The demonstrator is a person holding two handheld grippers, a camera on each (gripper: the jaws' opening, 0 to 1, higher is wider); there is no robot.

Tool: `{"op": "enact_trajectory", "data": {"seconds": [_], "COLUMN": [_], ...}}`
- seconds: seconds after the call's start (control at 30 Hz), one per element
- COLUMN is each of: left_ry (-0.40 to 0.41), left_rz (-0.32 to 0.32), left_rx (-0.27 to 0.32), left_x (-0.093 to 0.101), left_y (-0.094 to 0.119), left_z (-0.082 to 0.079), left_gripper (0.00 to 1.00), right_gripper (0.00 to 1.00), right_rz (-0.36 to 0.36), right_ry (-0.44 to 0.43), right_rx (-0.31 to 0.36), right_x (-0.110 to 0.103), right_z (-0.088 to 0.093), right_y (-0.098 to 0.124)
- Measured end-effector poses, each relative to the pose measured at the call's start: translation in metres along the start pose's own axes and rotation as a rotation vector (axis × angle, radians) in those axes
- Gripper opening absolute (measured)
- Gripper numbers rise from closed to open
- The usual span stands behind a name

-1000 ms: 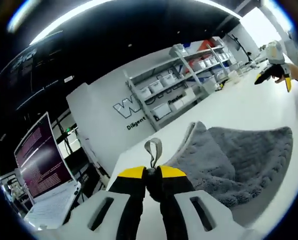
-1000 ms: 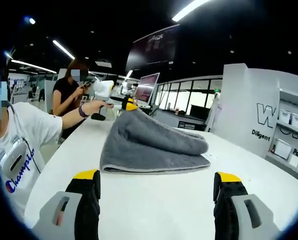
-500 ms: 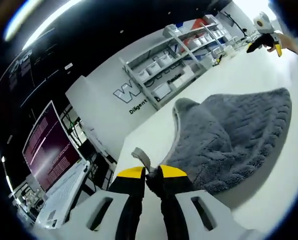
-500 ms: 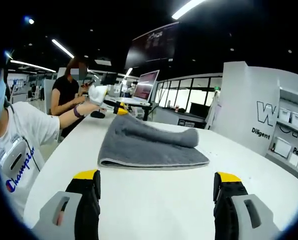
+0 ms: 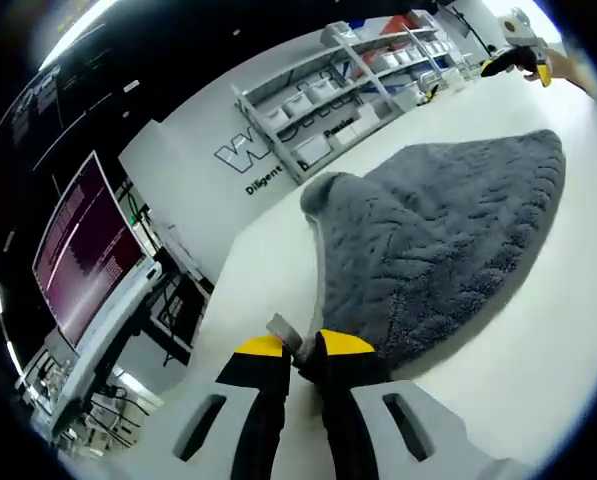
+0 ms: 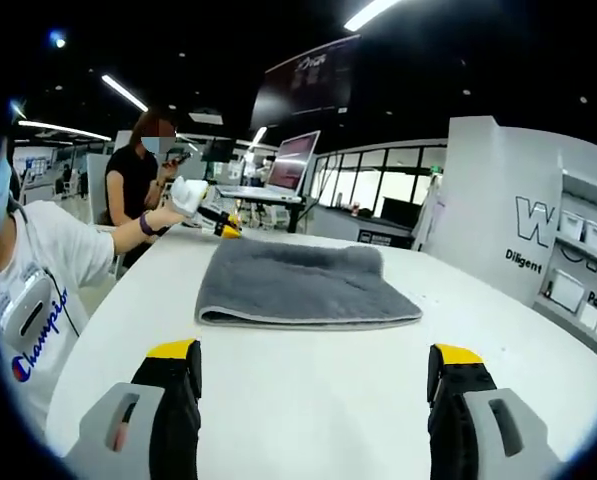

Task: Open the folded towel by lifting each exposed corner and separating the folded layers until the towel lies flat within the target outline without major curled edges

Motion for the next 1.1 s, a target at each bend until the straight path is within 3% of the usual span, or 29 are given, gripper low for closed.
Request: {"op": "enact_trajectory", "data": {"seconds": [0.23,0.37,0.5,0.67,0.8,0.93,1.1], "left_ry": [0.054,0.118,0.261,0.423,0.511,0.542,0.468], "left_rz": [0.041,0.081,0.132,0.205,0.263,0.337,0.355], "left_rx": [0.014,0.058,0.14,0.209,0.347,0.392,0.407], "left_x": [0.0,-0.002,-0.005,-0.002,0.005,0.019,0.033], "left_y": [0.004,0.013,0.025,0.041,0.059,0.066,0.072], "left_z": [0.008,0.005,0.001,0.0,-0.007,-0.006,-0.008], "left_gripper": [0.11,0.19,0.3,0.32,0.32,0.34,0.35], "right_gripper": [0.96,0.96,0.96,0.96,0.96,0.97,0.99], "right_rz": [-0.003,-0.004,-0.006,-0.016,-0.051,-0.107,-0.22], "right_ry": [-0.004,-0.004,-0.005,-0.004,0.008,0.031,0.061], "right_rx": [-0.004,-0.01,-0.009,0.001,0.004,0.01,-0.019], "right_x": [-0.001,-0.002,-0.002,-0.006,-0.02,-0.037,-0.061], "right_z": [0.001,0.003,0.002,-0.001,-0.006,-0.012,-0.012], "right_y": [-0.001,-0.002,-0.003,-0.004,-0.013,-0.023,-0.04]}}
Point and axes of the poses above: the point that each gripper's makers call its tool centre point, and the gripper's own axes: y roughly backward along the fingers, x roughly to its right, z roughly out of its underside, the point moved 4 cm from there along y, roughly backward along the fingers, and after that the axes turned 5 degrees about -x, right-handed, at the moved point
